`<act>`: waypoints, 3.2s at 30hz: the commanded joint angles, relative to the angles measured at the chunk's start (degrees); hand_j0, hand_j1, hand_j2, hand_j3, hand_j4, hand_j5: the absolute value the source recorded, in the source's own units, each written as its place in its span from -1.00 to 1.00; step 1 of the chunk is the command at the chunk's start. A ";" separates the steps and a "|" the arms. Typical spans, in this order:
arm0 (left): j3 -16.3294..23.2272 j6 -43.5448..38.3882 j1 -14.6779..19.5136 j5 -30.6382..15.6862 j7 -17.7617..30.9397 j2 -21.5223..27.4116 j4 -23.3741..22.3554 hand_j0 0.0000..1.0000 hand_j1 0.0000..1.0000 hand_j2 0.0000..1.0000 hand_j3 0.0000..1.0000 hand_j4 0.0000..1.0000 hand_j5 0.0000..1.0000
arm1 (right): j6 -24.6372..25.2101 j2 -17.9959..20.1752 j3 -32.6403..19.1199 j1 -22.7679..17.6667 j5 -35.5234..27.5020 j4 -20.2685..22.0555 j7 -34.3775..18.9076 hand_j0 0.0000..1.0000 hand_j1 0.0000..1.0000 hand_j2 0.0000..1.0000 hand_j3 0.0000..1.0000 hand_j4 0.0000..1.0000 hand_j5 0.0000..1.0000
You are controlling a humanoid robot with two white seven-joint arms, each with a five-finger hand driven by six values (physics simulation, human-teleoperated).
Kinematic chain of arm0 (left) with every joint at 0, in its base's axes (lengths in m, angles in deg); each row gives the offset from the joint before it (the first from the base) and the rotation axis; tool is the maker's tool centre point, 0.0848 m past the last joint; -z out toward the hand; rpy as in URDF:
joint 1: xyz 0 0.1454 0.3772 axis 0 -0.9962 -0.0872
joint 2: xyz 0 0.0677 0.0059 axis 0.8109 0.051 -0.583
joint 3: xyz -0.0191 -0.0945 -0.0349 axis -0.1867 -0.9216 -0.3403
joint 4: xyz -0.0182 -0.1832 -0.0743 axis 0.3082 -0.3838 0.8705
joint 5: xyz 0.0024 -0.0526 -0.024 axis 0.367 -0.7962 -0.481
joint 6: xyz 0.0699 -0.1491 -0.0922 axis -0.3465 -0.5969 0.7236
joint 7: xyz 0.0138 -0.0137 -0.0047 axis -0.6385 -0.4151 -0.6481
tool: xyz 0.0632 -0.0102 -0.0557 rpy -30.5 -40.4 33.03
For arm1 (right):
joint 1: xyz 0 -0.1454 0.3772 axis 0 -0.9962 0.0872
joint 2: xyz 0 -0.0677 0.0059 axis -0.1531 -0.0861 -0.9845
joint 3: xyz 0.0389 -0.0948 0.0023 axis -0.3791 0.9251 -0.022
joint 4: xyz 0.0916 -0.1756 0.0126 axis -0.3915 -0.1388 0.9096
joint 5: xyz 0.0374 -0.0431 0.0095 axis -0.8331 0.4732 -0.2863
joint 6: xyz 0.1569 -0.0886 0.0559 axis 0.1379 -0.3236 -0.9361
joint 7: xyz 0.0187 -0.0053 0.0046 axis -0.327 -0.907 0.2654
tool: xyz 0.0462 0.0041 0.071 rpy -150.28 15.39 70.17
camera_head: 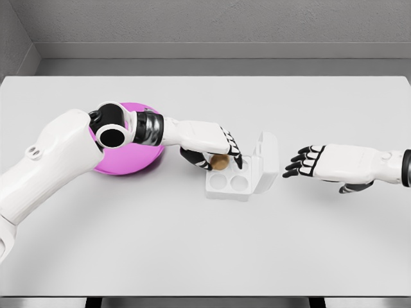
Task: Pack egg into the box and close the box lid
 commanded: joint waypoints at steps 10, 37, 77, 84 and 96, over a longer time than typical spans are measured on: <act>-0.15 -0.15 0.09 -0.47 -0.11 -0.01 -0.01 0.94 0.94 0.94 0.94 0.94 0.94 | 0.14 0.07 0.28 0.00 -0.27 0.01 0.02 1.00 1.00 1.00 1.00 1.00 1.00; -4.90 -0.15 2.64 -8.91 -0.55 16.87 -7.75 1.00 1.00 1.00 1.00 1.00 1.00 | 0.14 -0.37 0.28 0.35 -0.36 0.98 0.02 1.00 1.00 1.00 1.00 1.00 1.00; -4.98 -0.15 2.81 -9.00 -0.55 17.05 -7.75 1.00 1.00 1.00 1.00 1.00 1.00 | 0.14 -10.30 8.63 9.84 -0.89 1.06 0.02 1.00 1.00 1.00 1.00 1.00 1.00; -4.98 -0.15 2.72 -9.00 -0.55 17.05 -7.75 1.00 1.00 1.00 1.00 1.00 1.00 | 0.14 -9.51 -0.94 9.06 -7.21 -0.60 0.02 1.00 1.00 1.00 1.00 1.00 1.00; -4.90 -0.15 2.46 -8.82 -0.55 17.05 -8.89 1.00 1.00 1.00 1.00 1.00 1.00 | 0.14 -8.89 -3.85 7.47 -8.45 -3.68 0.02 1.00 1.00 1.00 1.00 1.00 1.00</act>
